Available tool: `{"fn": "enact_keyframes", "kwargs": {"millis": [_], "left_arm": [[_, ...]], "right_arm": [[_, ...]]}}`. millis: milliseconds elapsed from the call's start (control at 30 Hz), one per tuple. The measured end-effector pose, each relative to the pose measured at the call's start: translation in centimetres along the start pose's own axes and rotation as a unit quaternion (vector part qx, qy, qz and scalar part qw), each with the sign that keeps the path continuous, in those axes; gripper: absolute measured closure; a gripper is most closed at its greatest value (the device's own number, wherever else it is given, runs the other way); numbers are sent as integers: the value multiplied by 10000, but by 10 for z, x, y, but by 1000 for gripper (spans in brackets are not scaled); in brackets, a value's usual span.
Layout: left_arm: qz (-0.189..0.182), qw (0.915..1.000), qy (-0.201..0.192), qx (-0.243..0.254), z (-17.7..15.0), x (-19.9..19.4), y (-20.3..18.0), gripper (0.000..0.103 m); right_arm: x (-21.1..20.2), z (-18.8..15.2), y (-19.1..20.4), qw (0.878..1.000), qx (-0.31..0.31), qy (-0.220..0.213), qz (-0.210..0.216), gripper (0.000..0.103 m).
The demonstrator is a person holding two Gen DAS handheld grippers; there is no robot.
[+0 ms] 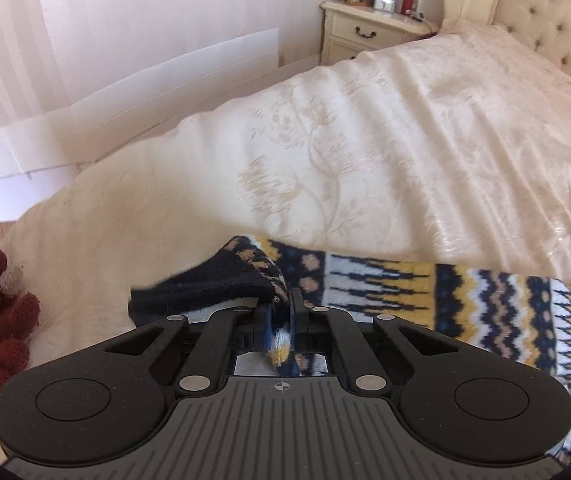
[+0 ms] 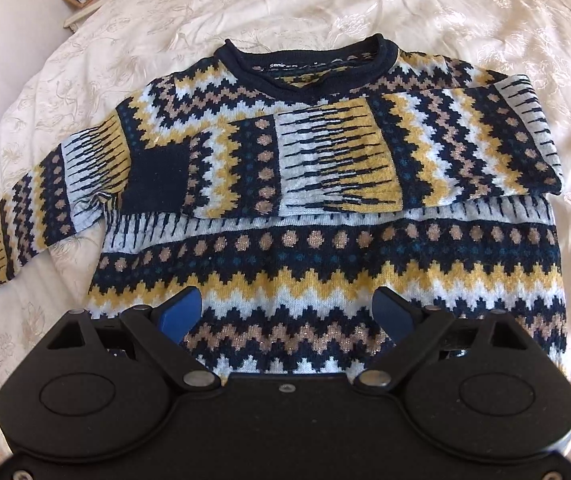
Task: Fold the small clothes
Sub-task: 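Close the left gripper on the navy sleeve cuff, then carry the cuff with the left gripper across the sweater chest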
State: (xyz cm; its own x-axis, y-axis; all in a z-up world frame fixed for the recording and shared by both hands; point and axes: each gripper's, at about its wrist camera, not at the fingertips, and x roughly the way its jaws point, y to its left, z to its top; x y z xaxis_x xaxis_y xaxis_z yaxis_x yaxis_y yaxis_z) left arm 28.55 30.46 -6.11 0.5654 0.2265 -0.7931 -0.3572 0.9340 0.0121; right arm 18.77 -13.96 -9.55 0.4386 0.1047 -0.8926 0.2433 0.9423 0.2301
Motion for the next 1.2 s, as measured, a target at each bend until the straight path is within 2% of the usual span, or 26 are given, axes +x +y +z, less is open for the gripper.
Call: {"fn": "enact_keyframes", "kwargs": {"millis": [133,267,433,667,867,1067,1200], "left_arm": [[-379,9969,-427,539,4,-44,-41,96],[-795,9906,-711,856,2,-85,-90,96],[-1366,9802,-783,1199,-9,-116,-164,96],[-1970,9635,-691,1676,-54,-131,-271,96],[-2126,9517,-497,2156,-104,-129,-350,96],[-2158,9436,-311,2493,-142,-131,-397,96],[-2046,9330,-217,2953,-158,-131,-420,94]], "right_arm": [[-3,0,-18,10000,72,-16,61,10],[-11,2,-39,9998,109,-60,169,10],[-24,5,-70,9994,168,-135,280,10],[-40,-4,-116,9990,201,-190,356,10],[-52,-13,-157,9988,240,-220,374,10],[-58,-18,-185,9986,314,-239,351,10],[-57,-19,-193,9986,368,-188,328,10]]}}
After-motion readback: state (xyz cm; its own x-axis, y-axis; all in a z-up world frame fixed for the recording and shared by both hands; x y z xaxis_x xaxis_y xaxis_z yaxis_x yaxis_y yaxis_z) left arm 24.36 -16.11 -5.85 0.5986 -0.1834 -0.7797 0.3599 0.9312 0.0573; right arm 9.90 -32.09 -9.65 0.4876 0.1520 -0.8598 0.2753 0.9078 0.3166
